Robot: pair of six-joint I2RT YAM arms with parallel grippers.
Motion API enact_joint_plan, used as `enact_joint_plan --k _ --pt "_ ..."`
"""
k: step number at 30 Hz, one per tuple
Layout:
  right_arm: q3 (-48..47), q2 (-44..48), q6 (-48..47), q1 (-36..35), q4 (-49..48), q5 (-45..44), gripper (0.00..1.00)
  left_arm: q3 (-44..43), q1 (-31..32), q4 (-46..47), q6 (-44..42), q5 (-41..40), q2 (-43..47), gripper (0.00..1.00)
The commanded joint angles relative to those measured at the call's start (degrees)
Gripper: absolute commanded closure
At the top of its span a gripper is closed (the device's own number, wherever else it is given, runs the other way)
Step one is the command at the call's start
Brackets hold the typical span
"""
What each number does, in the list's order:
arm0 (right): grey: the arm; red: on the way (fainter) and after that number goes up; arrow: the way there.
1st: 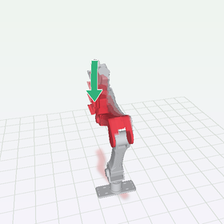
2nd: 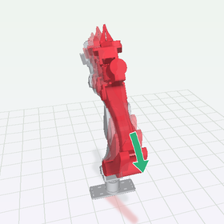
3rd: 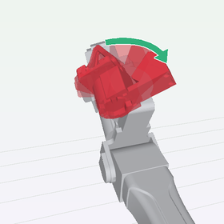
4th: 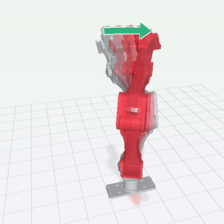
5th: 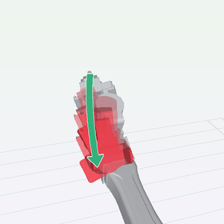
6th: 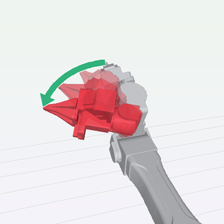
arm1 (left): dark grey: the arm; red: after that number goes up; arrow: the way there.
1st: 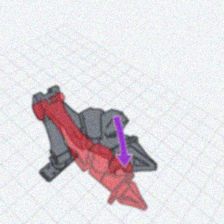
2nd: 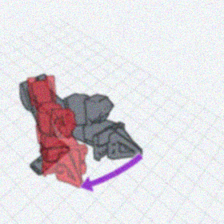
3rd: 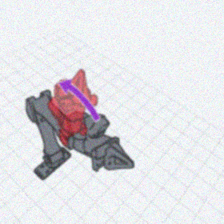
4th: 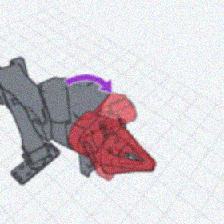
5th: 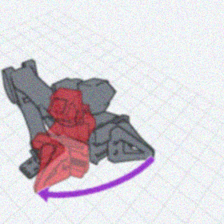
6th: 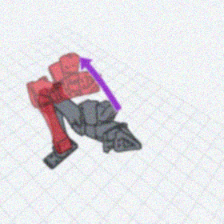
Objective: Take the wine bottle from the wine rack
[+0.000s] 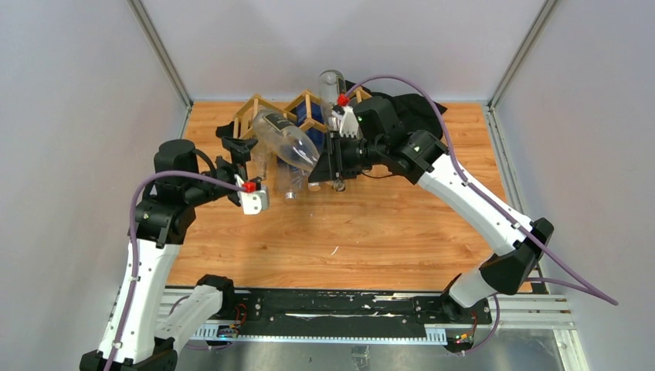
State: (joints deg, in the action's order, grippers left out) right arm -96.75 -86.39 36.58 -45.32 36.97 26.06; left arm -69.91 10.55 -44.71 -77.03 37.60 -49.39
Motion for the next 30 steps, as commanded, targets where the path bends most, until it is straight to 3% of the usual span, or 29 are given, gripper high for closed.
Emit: enact_joint_plan --k 1,30 --pt "-1.6 5.3 -4.8 -3.2 -7.7 4.8 1.0 3.8 1.3 -0.3 -11.0 -1.6 2.2 0.0" --pt "-6.4 3.7 -16.5 -19.3 8.0 4.6 1.0 18.6 2.4 2.5 -13.1 -0.6 12.1 0.0"
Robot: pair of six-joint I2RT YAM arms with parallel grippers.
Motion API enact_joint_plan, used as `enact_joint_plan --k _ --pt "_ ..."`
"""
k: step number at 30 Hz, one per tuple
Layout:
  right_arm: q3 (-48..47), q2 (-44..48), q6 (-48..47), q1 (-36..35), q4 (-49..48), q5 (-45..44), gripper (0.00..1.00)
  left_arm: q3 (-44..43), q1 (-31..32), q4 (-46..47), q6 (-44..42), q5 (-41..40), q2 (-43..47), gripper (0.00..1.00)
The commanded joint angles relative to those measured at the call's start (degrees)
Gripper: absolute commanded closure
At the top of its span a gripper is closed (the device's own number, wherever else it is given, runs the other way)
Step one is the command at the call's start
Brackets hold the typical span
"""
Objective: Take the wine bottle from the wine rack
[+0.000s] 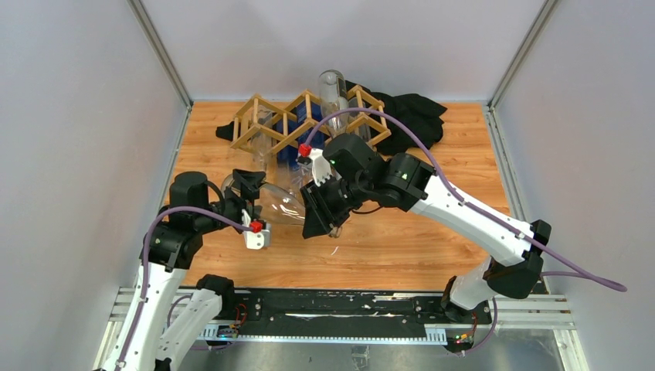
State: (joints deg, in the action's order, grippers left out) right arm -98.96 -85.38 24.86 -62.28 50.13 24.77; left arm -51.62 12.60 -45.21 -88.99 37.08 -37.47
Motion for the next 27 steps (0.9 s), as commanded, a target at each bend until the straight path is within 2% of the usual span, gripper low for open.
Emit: enact_joint_plan --k 1,4,8,12,14,15,17,20,25,27 --pt "-4.1 2.7 -4.9 -2.5 -4.9 5.9 1.0 0.2 0.3 3.0 -0.7 -0.3 0.2 0.0" --pt "-4.1 2.4 -5.6 -3.0 -4.5 5.8 1.0 -0.6 0.3 3.0 0.5 -0.6 -0.5 0.07" --pt "-4.5 2.4 -7.0 -3.1 -4.3 4.5 1.0 0.1 0.3 3.0 -1.8 -0.6 0.1 0.3" --pt "-5.2 2.6 -8.9 -3.1 -4.2 1.6 1.0 3.6 0.3 5.3 -8.8 -1.0 2.7 0.74" --pt "-5.1 3.0 -9.5 -3.1 -4.3 -0.1 0.92 7.1 0.3 12.0 -7.4 -0.9 4.8 0.92" --pt "-5.0 3.1 -9.8 -3.1 -4.4 -0.7 0.85 9.1 0.3 17.0 -5.3 -0.8 5.9 0.98" --pt "-4.4 3.6 -10.2 -3.1 -4.6 -2.6 0.72 13.0 0.3 29.4 0.9 -0.6 8.1 1.0" --pt "-3.0 4.8 -10.4 -3.1 -5.6 -5.1 0.53 16.4 0.3 42.0 6.1 -1.0 9.5 1.0" --pt "-2.1 6.1 -11.1 -3.0 -6.4 -7.6 0.34 18.5 0.3 48.5 8.5 -2.5 10.4 1.0" --pt "-2.5 6.3 -11.5 -3.0 -6.5 -8.6 0.19 18.5 0.3 49.3 8.9 -3.1 10.6 1.0"
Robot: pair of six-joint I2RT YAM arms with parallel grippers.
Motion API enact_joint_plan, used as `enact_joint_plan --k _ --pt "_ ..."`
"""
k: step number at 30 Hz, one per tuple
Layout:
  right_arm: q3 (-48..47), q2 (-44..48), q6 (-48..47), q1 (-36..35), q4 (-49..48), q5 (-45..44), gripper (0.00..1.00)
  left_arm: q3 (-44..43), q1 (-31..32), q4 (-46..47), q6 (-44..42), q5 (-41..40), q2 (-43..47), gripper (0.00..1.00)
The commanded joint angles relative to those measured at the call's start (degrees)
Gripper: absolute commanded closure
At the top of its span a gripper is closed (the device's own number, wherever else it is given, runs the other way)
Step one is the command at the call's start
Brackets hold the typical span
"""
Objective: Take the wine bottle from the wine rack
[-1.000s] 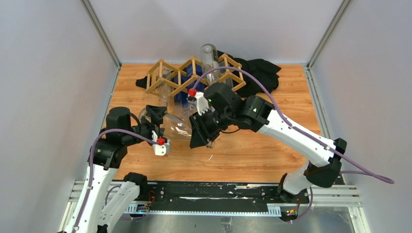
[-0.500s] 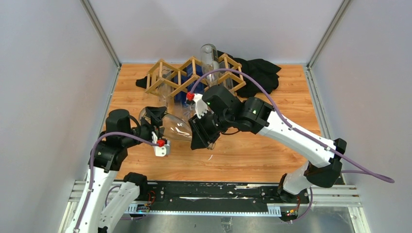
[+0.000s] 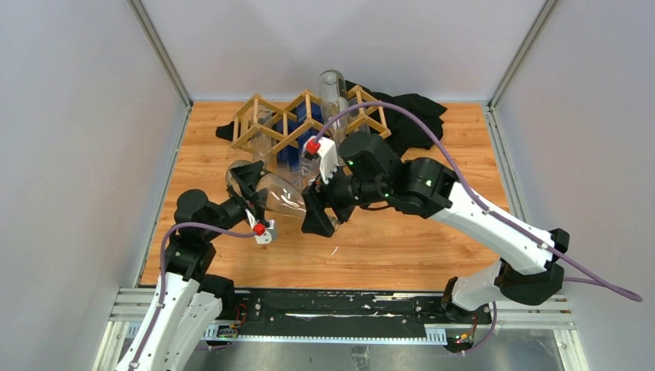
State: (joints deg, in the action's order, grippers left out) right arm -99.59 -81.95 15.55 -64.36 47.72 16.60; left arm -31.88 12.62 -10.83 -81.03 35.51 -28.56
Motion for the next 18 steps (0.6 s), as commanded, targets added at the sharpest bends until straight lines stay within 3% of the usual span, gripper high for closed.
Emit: enact_joint_plan --k 1,8,18 --pt "-2.1 3.1 -2.4 -0.9 -4.0 -1.1 0.13 -1.2 0.3 15.3 1.2 -1.8 1.7 1.0" --pt "-6.5 5.6 -5.3 -0.9 -4.7 -9.6 0.06 -3.8 0.3 16.0 10.4 -4.2 1.3 1.0" --pt "-9.8 9.1 -7.5 -0.7 -10.1 -14.4 0.03 -7.5 0.3 16.0 32.9 -7.4 1.1 1.0"
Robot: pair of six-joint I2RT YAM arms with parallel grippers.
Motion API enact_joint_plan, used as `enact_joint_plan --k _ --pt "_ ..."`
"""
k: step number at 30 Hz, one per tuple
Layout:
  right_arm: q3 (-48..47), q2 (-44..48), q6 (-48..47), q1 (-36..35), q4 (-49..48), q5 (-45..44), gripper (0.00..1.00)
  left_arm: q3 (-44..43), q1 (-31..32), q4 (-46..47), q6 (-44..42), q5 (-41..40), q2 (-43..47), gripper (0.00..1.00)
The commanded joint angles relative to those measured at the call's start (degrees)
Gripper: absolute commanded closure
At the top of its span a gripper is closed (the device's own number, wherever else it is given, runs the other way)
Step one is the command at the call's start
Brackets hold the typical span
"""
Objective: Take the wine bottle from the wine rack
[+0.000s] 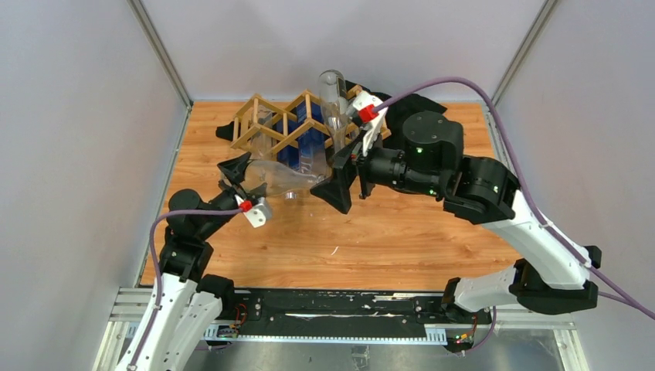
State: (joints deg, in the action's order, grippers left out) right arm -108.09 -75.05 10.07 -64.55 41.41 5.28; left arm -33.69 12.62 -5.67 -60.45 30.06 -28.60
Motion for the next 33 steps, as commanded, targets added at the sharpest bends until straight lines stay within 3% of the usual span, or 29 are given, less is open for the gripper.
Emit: enact_joint_plan --k 1,7,13,25,29,33 --pt "-1.0 2.7 -2.0 -0.6 -4.7 -3.1 0.03 -6.1 0.3 10.9 14.5 -2.3 1.0 1.0" --pt "1.2 4.2 -2.8 -0.6 -10.6 -1.3 0.02 -9.2 0.3 8.1 27.7 -2.5 0.0 1.0" --pt "-1.0 -0.4 -4.4 -0.6 -13.7 1.9 0.02 -14.0 0.3 1.0 38.6 3.5 -1.4 1.0" --pt "-2.6 -7.5 -2.6 -0.2 -24.2 5.1 0.04 -17.7 0.3 -5.1 48.2 15.1 -0.2 1.0" --pt "-4.2 -9.8 -0.9 0.0 -25.0 6.3 0.13 -18.0 0.3 -6.2 48.9 16.7 -0.2 1.0" --pt "-5.1 -11.7 0.6 0.1 -25.5 7.3 0.31 -18.1 0.3 -6.4 49.9 17.2 -0.5 1.0"
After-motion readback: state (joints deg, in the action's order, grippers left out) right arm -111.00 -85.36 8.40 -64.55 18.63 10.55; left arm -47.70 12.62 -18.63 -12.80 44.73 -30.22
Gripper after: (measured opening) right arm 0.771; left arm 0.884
